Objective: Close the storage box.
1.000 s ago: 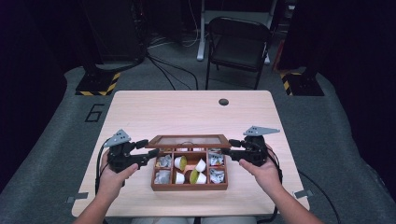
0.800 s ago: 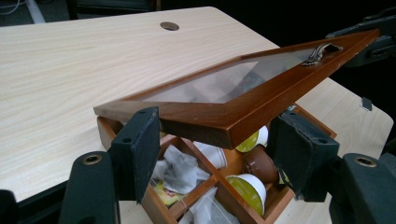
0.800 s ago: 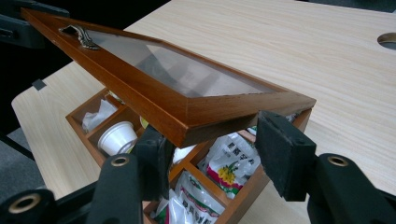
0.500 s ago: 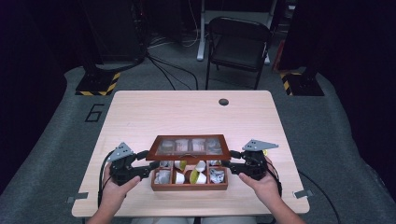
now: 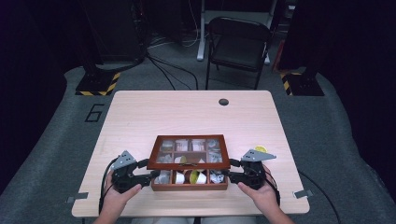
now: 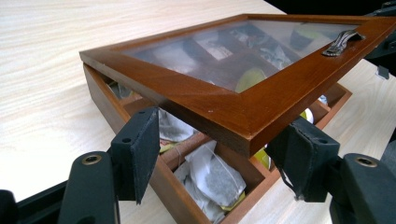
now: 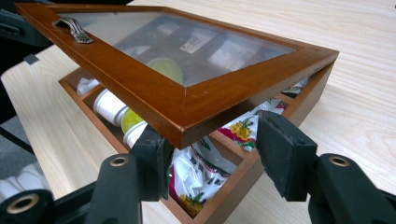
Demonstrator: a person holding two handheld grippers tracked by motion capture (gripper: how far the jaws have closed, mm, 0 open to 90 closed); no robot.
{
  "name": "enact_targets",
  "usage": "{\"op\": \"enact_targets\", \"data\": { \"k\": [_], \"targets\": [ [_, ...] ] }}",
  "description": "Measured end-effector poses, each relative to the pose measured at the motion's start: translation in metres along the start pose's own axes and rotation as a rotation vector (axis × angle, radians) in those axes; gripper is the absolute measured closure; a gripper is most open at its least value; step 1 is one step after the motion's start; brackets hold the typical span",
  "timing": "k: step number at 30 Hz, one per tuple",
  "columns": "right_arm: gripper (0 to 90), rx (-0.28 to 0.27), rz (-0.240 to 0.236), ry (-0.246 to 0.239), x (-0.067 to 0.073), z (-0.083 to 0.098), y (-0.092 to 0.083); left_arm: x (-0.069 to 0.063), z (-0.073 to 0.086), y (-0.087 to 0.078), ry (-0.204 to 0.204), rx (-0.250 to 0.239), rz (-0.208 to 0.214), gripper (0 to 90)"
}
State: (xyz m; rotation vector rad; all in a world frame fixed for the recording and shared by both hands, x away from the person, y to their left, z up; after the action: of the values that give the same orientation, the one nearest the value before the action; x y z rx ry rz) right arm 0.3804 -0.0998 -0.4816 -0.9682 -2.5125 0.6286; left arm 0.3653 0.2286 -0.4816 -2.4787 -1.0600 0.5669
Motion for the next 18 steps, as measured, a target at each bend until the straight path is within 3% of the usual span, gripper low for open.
{"op": "enact_targets", "data": {
  "k": [13, 18],
  "targets": [
    [46.3, 0.011, 0.005, -0.018, 0.002, 0.008, 0.005, -0.003, 0.009, 0.002, 0.005, 0.007, -0.009, 34.7],
    [46.1, 0.040, -0.006, -0.021, 0.007, 0.015, 0.004, -0.008, 0.017, 0.002, 0.025, 0.046, 0.002, 34.8]
  ]
}}
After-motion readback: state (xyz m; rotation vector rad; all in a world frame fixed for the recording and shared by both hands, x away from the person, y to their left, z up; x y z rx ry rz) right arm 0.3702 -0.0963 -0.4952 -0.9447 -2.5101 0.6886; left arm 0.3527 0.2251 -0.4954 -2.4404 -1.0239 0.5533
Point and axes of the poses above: each handheld gripper's, and its own axes: y roughly forward along the jaws, z roughly out of its underside, x roughly to its left, the point moved 6 cm from there along y, roughly forward along the jaws
